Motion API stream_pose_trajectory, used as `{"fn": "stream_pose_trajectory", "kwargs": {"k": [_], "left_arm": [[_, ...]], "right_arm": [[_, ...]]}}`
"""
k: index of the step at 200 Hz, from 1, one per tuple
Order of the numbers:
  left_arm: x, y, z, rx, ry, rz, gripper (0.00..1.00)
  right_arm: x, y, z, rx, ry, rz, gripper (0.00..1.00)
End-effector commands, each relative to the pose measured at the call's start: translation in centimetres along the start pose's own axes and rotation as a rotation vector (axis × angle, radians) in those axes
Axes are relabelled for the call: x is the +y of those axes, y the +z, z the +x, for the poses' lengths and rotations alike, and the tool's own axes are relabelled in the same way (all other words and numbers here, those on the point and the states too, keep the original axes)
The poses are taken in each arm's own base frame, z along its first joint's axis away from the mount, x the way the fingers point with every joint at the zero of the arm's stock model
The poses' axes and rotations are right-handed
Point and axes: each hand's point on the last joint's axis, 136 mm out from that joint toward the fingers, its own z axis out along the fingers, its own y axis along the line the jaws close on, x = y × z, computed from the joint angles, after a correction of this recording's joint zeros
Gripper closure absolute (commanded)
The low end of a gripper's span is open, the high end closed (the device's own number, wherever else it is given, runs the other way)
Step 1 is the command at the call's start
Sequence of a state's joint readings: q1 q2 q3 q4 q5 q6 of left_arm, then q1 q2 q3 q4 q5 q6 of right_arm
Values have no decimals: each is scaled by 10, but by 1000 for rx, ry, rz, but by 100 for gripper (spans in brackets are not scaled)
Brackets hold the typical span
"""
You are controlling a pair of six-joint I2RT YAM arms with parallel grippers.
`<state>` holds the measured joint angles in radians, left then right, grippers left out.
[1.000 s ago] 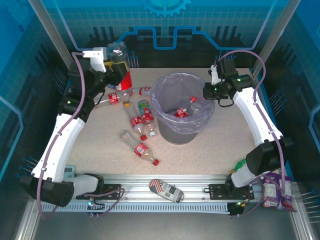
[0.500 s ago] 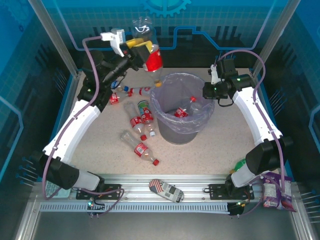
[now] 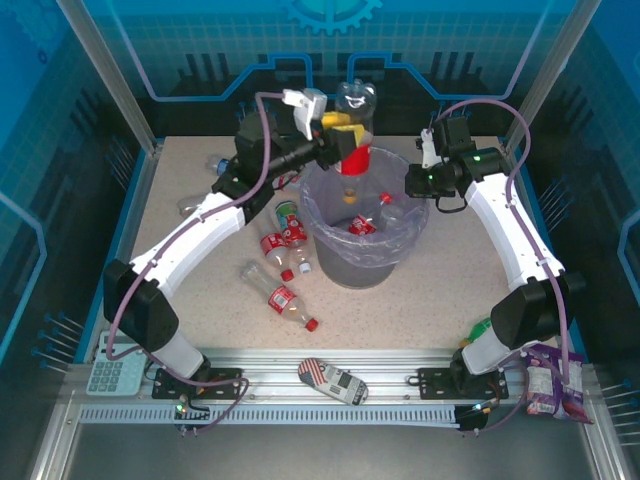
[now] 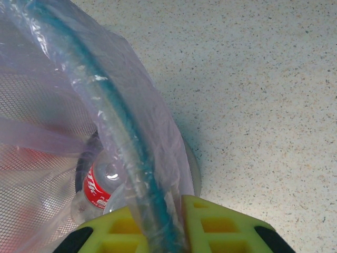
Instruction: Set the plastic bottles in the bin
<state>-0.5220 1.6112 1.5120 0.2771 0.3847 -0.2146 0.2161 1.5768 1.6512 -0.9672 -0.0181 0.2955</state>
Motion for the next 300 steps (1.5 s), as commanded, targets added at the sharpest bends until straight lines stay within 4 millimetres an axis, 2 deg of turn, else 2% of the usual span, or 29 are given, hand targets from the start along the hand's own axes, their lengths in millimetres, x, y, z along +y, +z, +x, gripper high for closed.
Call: {"fn": "stream_pose_trajectory", "kwargs": {"k": [1,48,114,126,138,161,175,214,250,274,300], "left_arm": [[0,4,23,44,56,19,100],[12,5,77,167,4,-14,100],[26,-4,138,302,-60,-49,100],[26,-6,146,317,-73,-47,95],[26,-7,148,322,-81,-44,89],[22,-6,145,318,-88,-26,60],[21,-5,143,313,-86,-24,50],[21,-3,142,311,-94,-13,32],[19,-2,138,302,-91,-9,23],[14,-2,129,282,-93,8,6],[9,-2,116,252,-86,22,3]], "right_arm": [[14,1,2,20,-24,-40,83],[12,3,4,26,-25,-32,83],[11,4,5,26,-24,-30,83],[11,4,5,27,-24,-29,83],[12,4,5,27,-24,-31,83],[11,4,4,26,-21,-31,83],[12,4,5,26,-21,-33,83],[11,4,6,27,-21,-30,83],[11,3,5,24,-21,-32,83],[11,4,5,26,-21,-30,83],[11,3,5,24,-21,-32,83]]}}
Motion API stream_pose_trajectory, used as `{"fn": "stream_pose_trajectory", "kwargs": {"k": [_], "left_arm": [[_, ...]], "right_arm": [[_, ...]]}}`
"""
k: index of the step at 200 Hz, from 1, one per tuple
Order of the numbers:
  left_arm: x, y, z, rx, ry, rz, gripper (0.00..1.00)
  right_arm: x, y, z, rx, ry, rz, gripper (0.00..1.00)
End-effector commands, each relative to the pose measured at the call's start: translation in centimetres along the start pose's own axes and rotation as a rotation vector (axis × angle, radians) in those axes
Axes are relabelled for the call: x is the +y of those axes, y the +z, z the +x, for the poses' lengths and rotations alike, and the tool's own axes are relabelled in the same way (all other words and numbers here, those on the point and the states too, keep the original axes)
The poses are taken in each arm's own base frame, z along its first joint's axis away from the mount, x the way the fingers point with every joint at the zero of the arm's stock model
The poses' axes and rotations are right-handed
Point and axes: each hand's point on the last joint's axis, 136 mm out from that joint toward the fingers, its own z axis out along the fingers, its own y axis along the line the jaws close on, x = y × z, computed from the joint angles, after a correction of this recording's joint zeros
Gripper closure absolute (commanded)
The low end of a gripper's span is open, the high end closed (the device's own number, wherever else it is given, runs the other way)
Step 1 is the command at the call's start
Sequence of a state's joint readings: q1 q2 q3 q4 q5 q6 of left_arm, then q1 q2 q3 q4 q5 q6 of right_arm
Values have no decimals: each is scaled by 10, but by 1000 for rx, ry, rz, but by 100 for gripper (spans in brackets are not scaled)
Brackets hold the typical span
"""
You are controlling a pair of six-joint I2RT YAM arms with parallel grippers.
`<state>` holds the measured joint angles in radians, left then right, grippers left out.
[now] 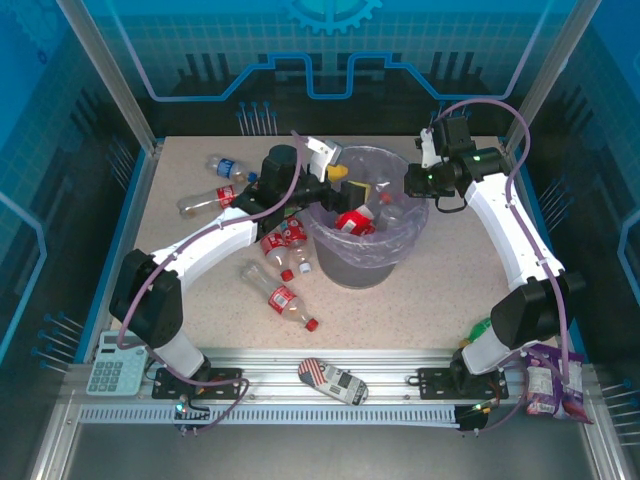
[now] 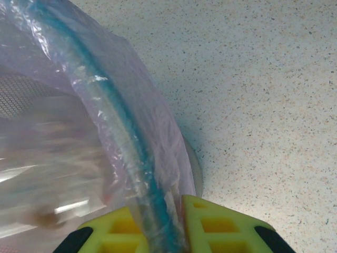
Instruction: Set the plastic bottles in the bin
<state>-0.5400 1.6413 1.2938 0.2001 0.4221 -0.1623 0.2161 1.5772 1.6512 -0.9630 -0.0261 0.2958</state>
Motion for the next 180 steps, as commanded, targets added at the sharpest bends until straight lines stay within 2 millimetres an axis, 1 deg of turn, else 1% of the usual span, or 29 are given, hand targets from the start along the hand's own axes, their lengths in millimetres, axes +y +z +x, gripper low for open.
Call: {"fn": "stream_pose_trajectory", "kwargs": {"k": [1,54,74,88,111,122,136,146,161,171,180], "left_arm": [[-15,-2,-17,-38,21,46,3],[-17,-3,-25,-49,17,46,4],[-18,-7,-31,-61,20,37,5],[-20,-13,-39,-72,26,21,4],[-25,-30,-55,-94,51,-22,4],[-28,-42,-65,-111,62,-50,4],[-27,-57,-73,-120,67,-94,3],[-22,-69,-76,-119,62,-137,3],[-10,-86,-75,-108,47,-202,3],[1,-98,-72,-93,31,-249,2],[17,-111,-69,-83,6,-306,2]], "right_arm": [[10,3,5,26,-21,-23,83],[10,2,5,24,-21,-23,83],[12,2,4,22,-21,-35,83],[14,1,3,18,-21,-42,83],[14,1,3,18,-20,-41,83],[14,1,4,20,-22,-41,83],[14,2,3,19,-21,-41,83],[14,2,3,18,-21,-42,83],[14,2,3,19,-20,-43,83],[14,2,3,18,-21,-43,83],[14,2,3,18,-22,-43,83]]}}
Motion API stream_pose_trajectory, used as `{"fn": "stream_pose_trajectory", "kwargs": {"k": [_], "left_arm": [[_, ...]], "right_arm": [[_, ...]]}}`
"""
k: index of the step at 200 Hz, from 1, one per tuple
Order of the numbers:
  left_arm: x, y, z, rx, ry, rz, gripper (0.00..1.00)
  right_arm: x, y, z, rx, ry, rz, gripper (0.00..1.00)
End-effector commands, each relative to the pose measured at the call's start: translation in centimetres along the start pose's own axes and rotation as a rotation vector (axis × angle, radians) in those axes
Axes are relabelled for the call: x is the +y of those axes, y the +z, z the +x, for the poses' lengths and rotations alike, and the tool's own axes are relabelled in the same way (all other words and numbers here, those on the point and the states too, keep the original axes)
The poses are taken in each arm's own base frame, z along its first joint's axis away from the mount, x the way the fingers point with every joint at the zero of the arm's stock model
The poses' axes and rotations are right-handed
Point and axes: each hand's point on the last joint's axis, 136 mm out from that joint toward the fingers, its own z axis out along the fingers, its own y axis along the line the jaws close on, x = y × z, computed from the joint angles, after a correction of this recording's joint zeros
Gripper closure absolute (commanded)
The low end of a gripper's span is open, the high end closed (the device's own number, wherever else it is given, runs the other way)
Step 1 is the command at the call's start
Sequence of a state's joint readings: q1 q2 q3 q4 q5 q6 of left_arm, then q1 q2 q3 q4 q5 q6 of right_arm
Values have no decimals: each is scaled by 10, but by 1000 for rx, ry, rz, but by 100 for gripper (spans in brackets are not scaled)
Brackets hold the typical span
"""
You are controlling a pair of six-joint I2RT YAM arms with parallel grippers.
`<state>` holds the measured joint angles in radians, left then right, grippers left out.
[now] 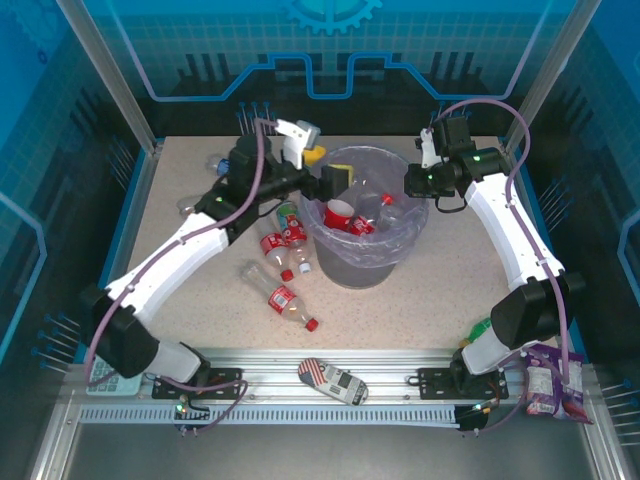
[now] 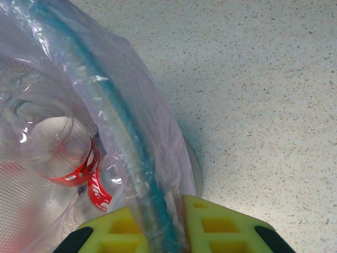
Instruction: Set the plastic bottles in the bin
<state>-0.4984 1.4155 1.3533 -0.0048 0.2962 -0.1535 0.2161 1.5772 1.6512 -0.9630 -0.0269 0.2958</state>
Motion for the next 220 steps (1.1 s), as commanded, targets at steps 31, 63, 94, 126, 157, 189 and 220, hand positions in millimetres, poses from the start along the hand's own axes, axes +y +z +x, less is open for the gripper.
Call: {"fn": "stream_pose_trajectory", "kwargs": {"k": [31,63,94,126,157,189,220], "left_arm": [[115,-69,14,87,-147,-372,2],[194,-99,43,173,-251,-563,1],[263,-122,79,175,-488,-721,2],[320,-147,115,9,-793,-873,3],[361,-161,141,-203,-1077,-947,1],[386,-167,171,-304,-1318,-1069,1],[397,-170,194,-401,-1472,-1120,1]], "right_arm": [[14,2,3,18,-21,-45,83],[16,3,3,19,-20,-53,83],[16,4,4,24,-19,-49,83],[15,5,7,30,-17,-45,83],[15,6,8,32,-16,-46,83],[16,8,11,38,-17,-49,83],[14,8,13,40,-14,-46,83]]}}
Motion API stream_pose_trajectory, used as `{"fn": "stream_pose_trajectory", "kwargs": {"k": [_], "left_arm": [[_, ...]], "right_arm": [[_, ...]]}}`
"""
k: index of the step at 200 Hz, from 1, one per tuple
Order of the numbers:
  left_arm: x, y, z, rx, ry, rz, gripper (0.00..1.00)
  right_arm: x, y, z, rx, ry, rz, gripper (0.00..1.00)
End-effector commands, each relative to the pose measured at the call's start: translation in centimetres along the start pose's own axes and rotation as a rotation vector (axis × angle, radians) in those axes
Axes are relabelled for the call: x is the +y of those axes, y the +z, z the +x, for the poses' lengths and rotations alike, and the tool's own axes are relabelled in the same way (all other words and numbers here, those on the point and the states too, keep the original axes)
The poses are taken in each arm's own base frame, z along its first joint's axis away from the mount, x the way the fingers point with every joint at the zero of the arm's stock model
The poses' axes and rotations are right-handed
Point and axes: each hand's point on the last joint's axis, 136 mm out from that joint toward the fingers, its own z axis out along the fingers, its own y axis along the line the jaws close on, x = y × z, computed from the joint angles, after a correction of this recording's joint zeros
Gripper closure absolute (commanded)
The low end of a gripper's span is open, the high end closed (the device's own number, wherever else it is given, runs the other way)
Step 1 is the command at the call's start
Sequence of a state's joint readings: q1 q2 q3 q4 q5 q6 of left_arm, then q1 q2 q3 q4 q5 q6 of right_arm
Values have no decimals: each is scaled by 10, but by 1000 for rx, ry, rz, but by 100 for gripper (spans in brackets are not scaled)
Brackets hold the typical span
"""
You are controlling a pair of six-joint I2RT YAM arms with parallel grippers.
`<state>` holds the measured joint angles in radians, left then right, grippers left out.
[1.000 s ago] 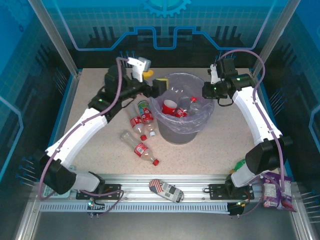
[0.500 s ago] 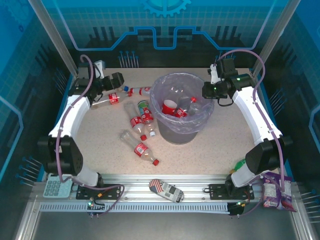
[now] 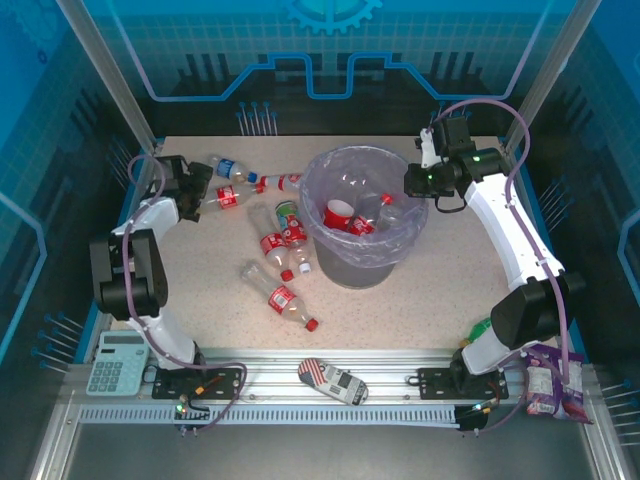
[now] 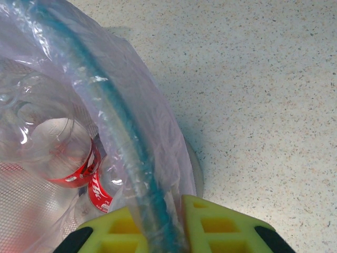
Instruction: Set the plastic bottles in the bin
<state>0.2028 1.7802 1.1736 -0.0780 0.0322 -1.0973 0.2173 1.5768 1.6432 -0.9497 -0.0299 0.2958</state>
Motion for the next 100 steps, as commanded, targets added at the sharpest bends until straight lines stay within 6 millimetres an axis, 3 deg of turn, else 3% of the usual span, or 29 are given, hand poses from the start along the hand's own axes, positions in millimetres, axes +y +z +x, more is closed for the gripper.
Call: {"fn": "stream_pose_trajectory", "kwargs": {"k": [1,43,100], "left_arm": [[1,7,-14,-68,-224,4,1],[16,24,-12,-66,-328,-30,5],[43,63,0,-21,-431,-100,10]], "right_arm": [[14,6,13,42,-13,-41,83],[13,7,12,36,-19,-34,83],[14,9,11,39,-17,-40,83]]}}
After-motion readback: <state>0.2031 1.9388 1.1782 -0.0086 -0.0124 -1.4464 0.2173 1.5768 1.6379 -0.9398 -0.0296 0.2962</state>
